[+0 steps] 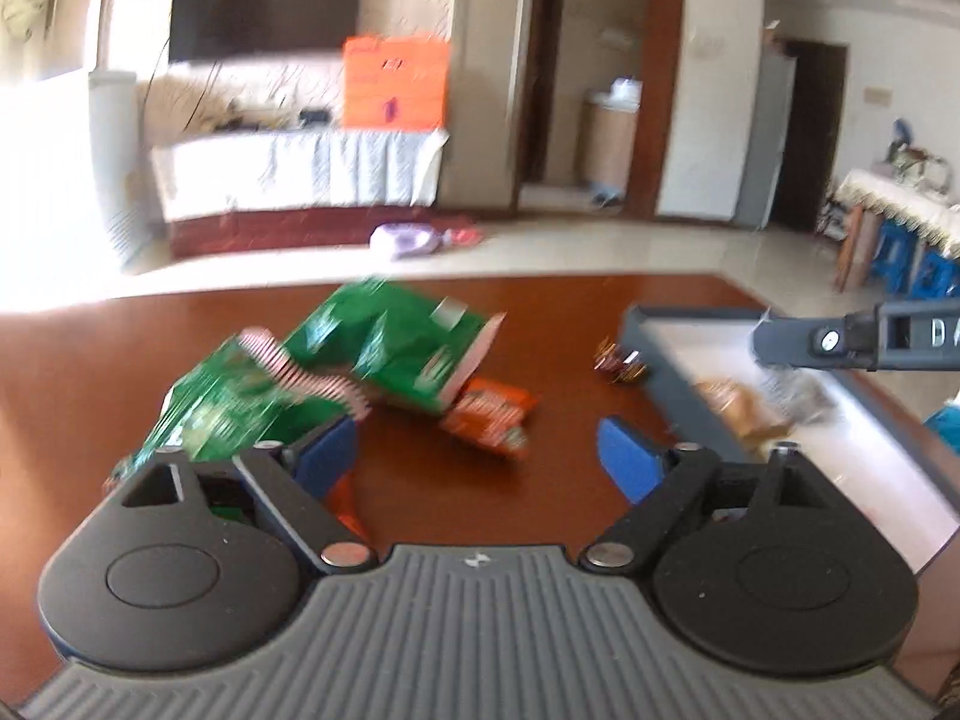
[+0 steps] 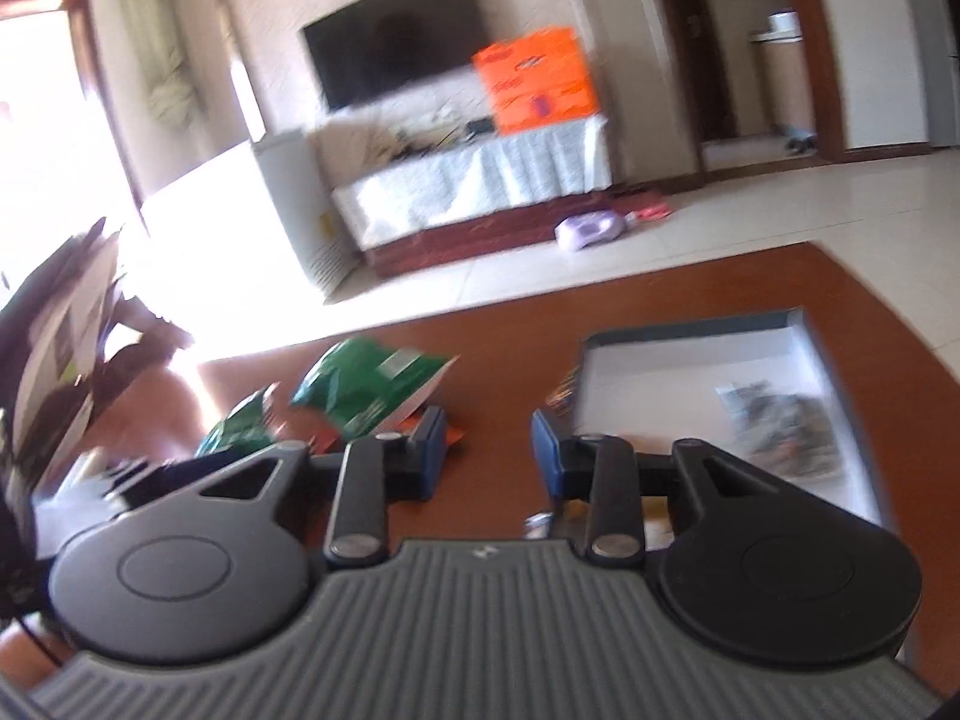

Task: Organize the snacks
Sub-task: 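Move both tools back toward the orange bar and remaining snacks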

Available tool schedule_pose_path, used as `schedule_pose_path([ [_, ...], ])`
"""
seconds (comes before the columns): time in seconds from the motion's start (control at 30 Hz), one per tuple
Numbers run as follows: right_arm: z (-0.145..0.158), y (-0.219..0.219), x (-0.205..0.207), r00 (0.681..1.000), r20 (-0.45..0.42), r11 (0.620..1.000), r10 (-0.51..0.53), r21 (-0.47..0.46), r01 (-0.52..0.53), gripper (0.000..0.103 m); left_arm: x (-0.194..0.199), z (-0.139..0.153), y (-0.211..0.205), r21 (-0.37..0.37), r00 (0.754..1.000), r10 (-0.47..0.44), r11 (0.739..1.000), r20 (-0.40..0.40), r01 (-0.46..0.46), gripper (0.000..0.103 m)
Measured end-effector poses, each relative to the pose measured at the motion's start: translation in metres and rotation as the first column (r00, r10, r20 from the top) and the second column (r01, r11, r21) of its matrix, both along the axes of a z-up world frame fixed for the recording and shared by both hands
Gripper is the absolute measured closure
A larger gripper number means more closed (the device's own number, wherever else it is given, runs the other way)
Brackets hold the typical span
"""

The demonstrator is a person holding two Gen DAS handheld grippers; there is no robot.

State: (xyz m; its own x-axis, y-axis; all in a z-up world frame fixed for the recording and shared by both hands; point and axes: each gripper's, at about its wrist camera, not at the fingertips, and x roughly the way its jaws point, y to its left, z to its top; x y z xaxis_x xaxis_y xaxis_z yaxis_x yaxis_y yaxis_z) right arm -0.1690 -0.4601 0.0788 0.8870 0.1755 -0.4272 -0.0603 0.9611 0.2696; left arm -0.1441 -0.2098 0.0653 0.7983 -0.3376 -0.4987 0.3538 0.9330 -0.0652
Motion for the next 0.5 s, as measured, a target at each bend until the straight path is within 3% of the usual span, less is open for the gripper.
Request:
schedule_pose_path([
  [0.1,-0.017,0.031,0.017,0.993,-0.104,0.997,0.050,-0.058,-0.057,0.069,0.006,-0.008,0.004,0.040,1.000,0.007,0.999,-0.031,-0.006,0.019],
  [0.23,-0.039,0.039,0.025,0.978,-0.208,0.988,-0.001,-0.154,-0.032,0.070,0.010,-0.013,0.008,0.055,0.999,0.002,0.999,-0.043,0.000,0.019],
  [0.27,-0.041,0.033,0.024,0.976,-0.217,0.985,-0.029,-0.174,-0.010,0.070,0.009,-0.013,0.010,0.052,0.999,0.002,0.999,-0.044,0.000,0.019],
  [0.3,-0.042,0.027,0.021,0.975,-0.219,0.983,-0.047,-0.184,0.006,0.083,0.009,-0.013,0.011,0.050,0.999,-0.001,0.999,-0.045,0.003,0.019],
  [0.33,-0.043,0.020,0.019,0.974,-0.221,0.983,-0.060,-0.182,0.019,0.087,0.007,-0.013,0.012,0.052,0.999,-0.001,0.999,-0.045,0.003,0.019],
  [0.5,-0.047,0.012,0.012,0.969,-0.218,0.968,-0.118,-0.243,0.063,0.082,0.006,-0.020,0.018,0.064,0.999,0.006,0.998,-0.054,-0.002,0.019],
])
